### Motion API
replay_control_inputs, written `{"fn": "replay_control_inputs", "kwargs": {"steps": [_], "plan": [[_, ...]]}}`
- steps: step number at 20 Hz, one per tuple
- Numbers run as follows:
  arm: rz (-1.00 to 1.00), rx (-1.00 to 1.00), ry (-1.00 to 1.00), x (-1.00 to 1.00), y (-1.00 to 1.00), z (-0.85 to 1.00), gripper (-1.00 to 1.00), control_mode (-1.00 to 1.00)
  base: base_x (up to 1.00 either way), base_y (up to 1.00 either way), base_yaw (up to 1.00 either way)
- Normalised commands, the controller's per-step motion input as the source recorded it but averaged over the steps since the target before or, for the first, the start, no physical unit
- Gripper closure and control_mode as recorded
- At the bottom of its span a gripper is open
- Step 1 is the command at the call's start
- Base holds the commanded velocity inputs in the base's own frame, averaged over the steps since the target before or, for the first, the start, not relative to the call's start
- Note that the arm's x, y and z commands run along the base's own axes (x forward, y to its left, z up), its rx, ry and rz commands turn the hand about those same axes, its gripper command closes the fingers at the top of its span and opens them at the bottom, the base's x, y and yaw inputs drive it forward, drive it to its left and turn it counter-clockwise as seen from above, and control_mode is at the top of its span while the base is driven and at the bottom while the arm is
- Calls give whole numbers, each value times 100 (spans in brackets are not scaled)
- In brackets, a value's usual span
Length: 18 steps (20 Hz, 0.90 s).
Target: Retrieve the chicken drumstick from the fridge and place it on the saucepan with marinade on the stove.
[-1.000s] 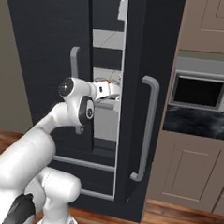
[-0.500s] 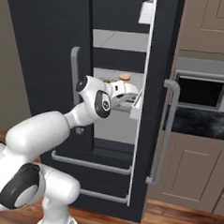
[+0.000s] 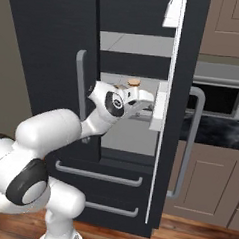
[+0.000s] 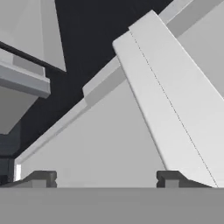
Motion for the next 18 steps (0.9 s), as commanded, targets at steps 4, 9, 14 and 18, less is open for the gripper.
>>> {"fn": "replay_control_inputs", "kwargs": {"steps": [4,9,14,18], "plan": [[0,18,-4,-35,13,18,-100,-100,0,0,0],[1,13,-18,-63,71,59,-100,-100,0,0,0],[6,13,-19,-56,99,64,-100,-100,0,0,0],[9,14,-11,-46,100,25,-100,-100,0,0,0]]}}
